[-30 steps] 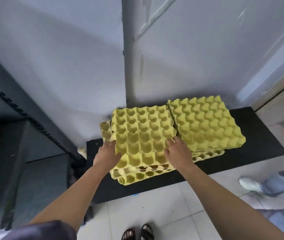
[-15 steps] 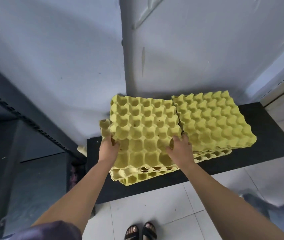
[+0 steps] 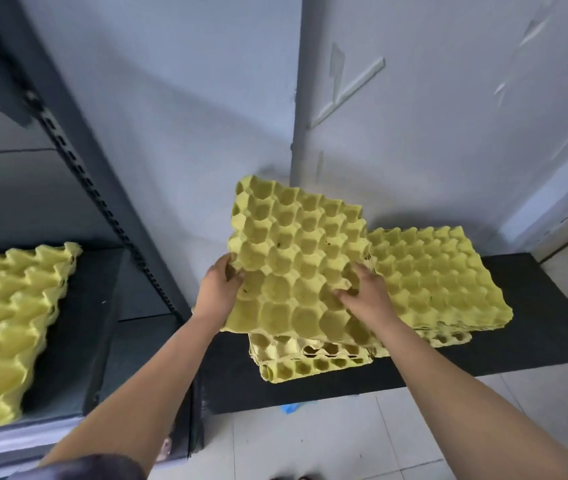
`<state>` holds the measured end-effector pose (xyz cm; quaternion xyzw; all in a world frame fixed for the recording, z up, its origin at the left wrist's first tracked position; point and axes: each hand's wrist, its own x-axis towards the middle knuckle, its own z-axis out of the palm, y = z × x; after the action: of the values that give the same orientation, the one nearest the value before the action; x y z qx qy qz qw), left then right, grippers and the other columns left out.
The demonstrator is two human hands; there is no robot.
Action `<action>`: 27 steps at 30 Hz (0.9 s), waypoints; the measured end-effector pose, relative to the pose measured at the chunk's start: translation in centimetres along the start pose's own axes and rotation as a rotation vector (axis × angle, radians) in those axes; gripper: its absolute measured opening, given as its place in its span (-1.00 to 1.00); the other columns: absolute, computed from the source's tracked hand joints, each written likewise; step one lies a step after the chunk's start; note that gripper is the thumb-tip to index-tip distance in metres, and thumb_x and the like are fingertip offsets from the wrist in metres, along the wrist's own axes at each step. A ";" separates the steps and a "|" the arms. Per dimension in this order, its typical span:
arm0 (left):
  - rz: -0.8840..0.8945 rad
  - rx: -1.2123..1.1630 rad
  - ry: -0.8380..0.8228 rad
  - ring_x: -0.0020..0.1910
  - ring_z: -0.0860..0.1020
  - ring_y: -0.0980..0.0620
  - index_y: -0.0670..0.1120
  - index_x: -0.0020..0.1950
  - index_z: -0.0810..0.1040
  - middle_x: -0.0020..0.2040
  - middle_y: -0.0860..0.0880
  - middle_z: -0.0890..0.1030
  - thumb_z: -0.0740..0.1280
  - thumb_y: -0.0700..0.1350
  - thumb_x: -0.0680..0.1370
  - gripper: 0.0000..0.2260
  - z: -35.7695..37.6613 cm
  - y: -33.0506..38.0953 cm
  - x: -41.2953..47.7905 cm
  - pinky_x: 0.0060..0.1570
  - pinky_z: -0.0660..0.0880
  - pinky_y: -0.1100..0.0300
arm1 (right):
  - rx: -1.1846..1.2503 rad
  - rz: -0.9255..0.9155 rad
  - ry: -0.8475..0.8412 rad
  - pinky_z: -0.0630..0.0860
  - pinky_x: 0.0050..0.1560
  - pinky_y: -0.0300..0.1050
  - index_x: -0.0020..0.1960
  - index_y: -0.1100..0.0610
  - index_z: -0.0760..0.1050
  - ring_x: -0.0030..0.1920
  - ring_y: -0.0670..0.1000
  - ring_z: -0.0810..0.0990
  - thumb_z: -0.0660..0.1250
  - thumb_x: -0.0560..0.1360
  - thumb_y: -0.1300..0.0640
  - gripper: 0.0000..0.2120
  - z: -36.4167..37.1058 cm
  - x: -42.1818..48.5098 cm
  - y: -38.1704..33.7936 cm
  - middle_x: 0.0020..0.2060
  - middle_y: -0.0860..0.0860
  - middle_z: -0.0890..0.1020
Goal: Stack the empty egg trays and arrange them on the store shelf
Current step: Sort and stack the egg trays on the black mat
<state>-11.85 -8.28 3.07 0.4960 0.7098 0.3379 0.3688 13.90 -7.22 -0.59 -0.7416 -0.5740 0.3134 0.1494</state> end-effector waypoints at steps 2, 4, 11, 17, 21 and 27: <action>-0.004 0.003 0.034 0.21 0.46 -0.08 -0.13 0.44 0.31 0.24 -0.12 0.51 0.26 -0.17 0.58 -0.58 -1.4 0.6 -0.5 0.04 0.34 0.20 | -0.028 -0.052 0.030 0.42 0.30 0.07 0.47 -0.10 0.20 0.30 0.17 0.44 0.39 0.43 -0.17 -0.31 -0.5 -0.4 -1.4 0.38 0.17 0.33; 0.001 0.040 0.068 0.14 0.47 -0.07 -0.13 0.45 0.29 0.26 -0.14 0.50 0.24 -0.14 0.59 -0.57 -2.8 1.0 -1.1 -0.01 0.34 0.20 | -0.051 -0.106 0.081 0.46 0.24 0.08 0.42 -0.12 0.30 0.27 0.18 0.45 0.39 0.41 -0.20 -0.38 -1.0 -0.9 -2.9 0.36 0.15 0.36; 0.028 0.119 0.182 0.02 0.49 -0.10 -0.11 0.40 0.33 0.18 -0.15 0.49 0.25 -0.15 0.55 -0.59 -6.7 1.6 -3.9 -0.06 0.43 0.10 | -0.138 -0.281 0.276 0.50 0.14 0.11 0.29 -0.06 0.49 0.25 0.23 0.46 0.38 0.43 -0.17 -0.54 -2.4 -3.4 -7.6 0.38 0.05 0.28; -0.058 0.107 0.312 0.09 0.47 -0.13 -0.16 0.46 0.25 0.24 -0.18 0.43 0.27 -0.16 0.54 -0.50 -8.9 0.7 -8.1 -0.02 0.40 0.12 | -0.195 -0.414 0.271 0.54 0.07 0.09 0.27 -0.01 0.51 0.24 0.20 0.46 0.34 0.46 -0.18 -0.56 -2.1 -5.8 -9.6 0.38 0.04 0.30; -0.130 0.104 0.424 -0.08 0.39 -0.06 -0.17 0.47 0.26 0.26 -0.21 0.35 0.25 -0.17 0.54 -0.51 -11.0 -1.0 -11.6 -0.07 0.34 0.16 | -0.218 -0.492 0.196 0.50 0.11 0.03 0.29 -0.01 0.50 0.26 0.17 0.44 0.32 0.48 -0.17 -0.56 -0.4 -7.7 -11.9 0.37 0.03 0.31; -0.204 0.119 0.557 0.00 0.38 -0.10 -0.24 0.40 0.33 0.24 -0.23 0.34 0.27 -0.24 0.53 -0.56 -15.8 -4.3 -16.2 -0.01 0.28 0.19 | -0.179 -0.636 0.094 0.51 0.10 -0.01 0.26 0.05 0.53 0.19 0.15 0.49 0.32 0.48 -0.15 -0.57 4.1 -11.0 -16.2 0.32 0.06 0.35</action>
<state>-23.53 -26.70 10.39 0.3314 0.8482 0.3799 0.1622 -2.56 -13.43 8.95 -0.5492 -0.7945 0.1647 0.2002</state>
